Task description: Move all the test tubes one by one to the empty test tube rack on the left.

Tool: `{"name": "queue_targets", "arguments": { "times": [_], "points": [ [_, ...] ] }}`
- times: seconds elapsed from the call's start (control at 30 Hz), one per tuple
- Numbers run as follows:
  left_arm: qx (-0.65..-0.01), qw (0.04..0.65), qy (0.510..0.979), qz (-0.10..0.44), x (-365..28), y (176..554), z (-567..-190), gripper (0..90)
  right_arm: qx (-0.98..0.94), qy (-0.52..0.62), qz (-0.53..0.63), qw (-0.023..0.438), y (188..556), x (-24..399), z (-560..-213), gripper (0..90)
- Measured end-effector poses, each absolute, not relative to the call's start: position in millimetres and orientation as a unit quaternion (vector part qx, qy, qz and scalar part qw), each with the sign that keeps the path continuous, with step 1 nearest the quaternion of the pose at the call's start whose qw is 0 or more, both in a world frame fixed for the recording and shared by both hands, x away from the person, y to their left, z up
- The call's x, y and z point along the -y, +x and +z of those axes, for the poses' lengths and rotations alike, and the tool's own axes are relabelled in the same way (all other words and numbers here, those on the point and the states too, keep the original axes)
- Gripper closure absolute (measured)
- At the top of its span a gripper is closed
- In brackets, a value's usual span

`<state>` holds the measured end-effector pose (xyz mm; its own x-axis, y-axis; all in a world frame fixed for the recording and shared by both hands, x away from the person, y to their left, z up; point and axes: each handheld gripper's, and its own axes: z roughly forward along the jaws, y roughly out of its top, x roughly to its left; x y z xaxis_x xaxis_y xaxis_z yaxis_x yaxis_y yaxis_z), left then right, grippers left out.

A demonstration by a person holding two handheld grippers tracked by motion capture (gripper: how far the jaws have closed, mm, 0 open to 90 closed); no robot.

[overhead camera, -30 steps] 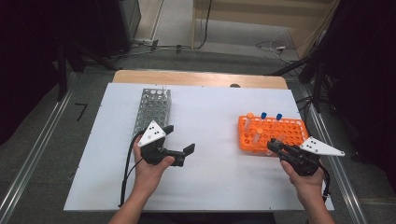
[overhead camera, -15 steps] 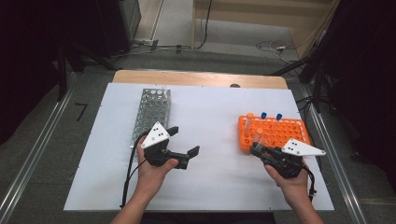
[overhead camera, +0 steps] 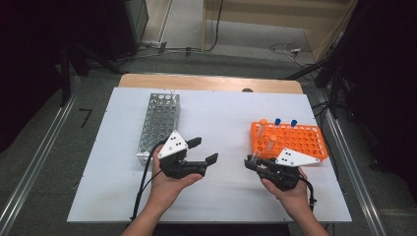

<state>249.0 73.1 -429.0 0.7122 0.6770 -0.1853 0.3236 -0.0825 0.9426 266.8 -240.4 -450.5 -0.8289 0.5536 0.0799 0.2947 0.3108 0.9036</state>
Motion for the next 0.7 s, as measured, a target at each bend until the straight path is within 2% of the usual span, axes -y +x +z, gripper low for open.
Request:
{"name": "queue_targets", "arguments": {
  "times": [0.2, 0.23, 0.27, 0.43, 0.7],
  "points": [
    [-0.325, 0.59, 0.727, 0.133, -64.0, 246.4, -429.0, 44.3, -0.809, 0.252, 0.519, 0.114, 265.6, 225.6, -454.1, 73.9],
    [-0.32, 0.592, 0.728, 0.13, -62.6, 246.1, -429.1, 49.4, -0.812, 0.247, 0.517, 0.113, 265.4, 221.5, -455.1, 73.8],
    [-0.316, 0.593, 0.729, 0.128, -61.3, 245.7, -429.3, 49.4, -0.812, 0.247, 0.517, 0.113, 265.4, 221.5, -455.1, 73.8],
    [-0.292, 0.597, 0.74, 0.108, -53.9, 243.7, -430.4, 60.3, -0.818, 0.237, 0.514, 0.107, 263.6, 209.8, -457.2, 73.9],
    [-0.273, 0.595, 0.75, 0.091, -43.0, 242.6, -432.4, 63.5, -0.827, 0.221, 0.508, 0.1, 259.9, 193.0, -460.1, 73.9]
  ]
}}
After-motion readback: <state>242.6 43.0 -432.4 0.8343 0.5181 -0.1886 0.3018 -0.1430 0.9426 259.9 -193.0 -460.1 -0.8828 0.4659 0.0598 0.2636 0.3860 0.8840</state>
